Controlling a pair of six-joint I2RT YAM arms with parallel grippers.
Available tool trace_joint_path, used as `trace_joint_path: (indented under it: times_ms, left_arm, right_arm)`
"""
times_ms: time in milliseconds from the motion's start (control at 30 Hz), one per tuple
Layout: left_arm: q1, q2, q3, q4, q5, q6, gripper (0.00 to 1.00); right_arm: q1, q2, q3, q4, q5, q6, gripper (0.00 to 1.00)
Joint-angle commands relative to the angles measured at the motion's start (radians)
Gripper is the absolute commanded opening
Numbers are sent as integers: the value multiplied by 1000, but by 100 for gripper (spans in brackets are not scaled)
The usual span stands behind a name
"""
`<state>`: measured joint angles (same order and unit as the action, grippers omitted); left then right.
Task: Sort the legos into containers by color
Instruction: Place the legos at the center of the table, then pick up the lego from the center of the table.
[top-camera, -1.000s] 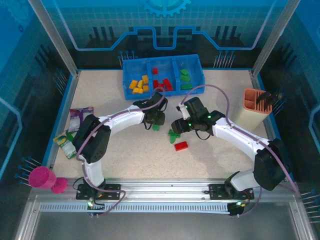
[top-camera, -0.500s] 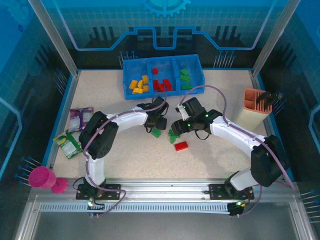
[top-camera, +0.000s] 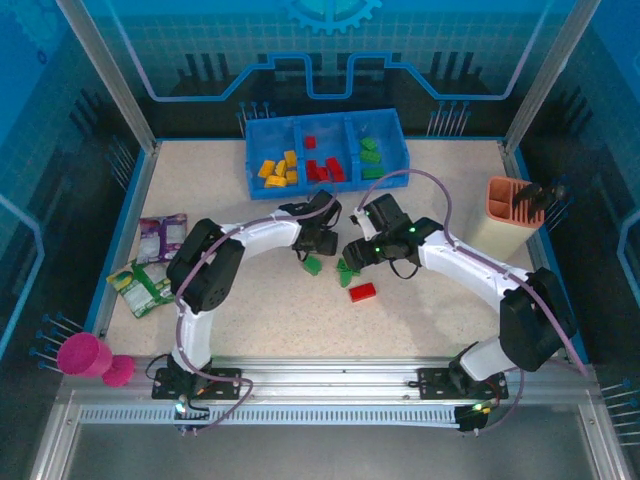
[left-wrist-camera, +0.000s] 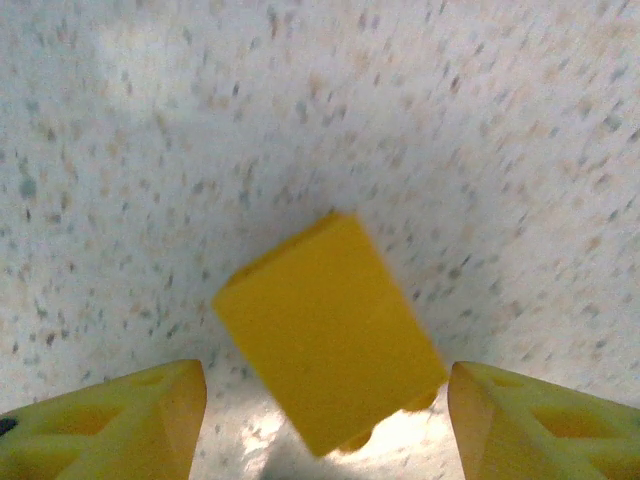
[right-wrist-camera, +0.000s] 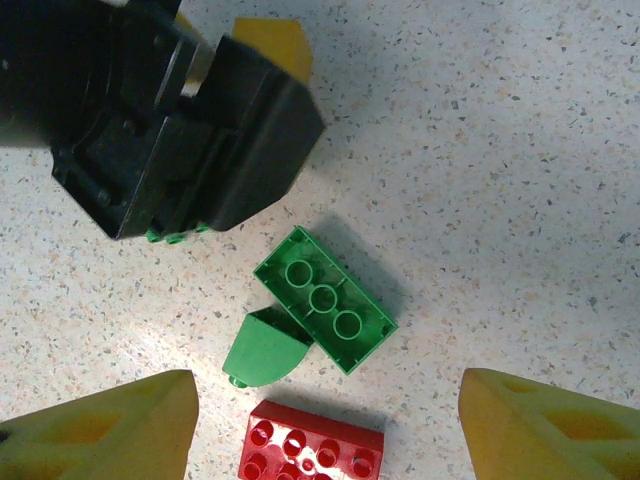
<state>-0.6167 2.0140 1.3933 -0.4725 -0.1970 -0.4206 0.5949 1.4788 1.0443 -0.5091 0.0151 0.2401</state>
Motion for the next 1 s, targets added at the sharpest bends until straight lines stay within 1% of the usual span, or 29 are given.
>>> trace_joint_path:
  times_ms: [0, 133, 333, 400, 533, 600, 667, 733, 833, 967]
  left_arm:
    - [15, 40, 60, 20, 9, -24, 67]
    - [25, 83, 101, 2, 16, -40, 66]
    - [37, 105, 101, -8, 31, -53, 63]
    - [39, 107, 97, -12, 30, -56, 58]
    - [47, 110, 91, -5, 38, -66, 42]
    - [51, 110, 98, -6, 42, -65, 32]
    - [54, 105, 106, -10, 45, -61, 26]
    - [60, 96, 124, -24, 43, -51, 23]
    - [81, 57, 146, -33, 25, -27, 23]
    - [133, -1, 208, -42, -1, 12, 22]
  right_arm:
    - [3, 23, 33, -28, 4, -19, 71]
    - [1, 34, 39, -33, 8, -28, 71]
    - [-6, 47, 44, -38, 12, -36, 71]
    - [-7, 52, 40, -31, 8, -35, 71]
    - [-8, 65, 39, -22, -10, -30, 71]
    - [-8, 73, 42, -23, -15, -28, 71]
    - [-8, 77, 43, -25, -16, -28, 71]
    - [-8, 74, 41, -25, -20, -27, 71]
    - [1, 66, 40, -22, -25, -35, 71]
    - [13, 63, 41, -28, -20, -41, 71]
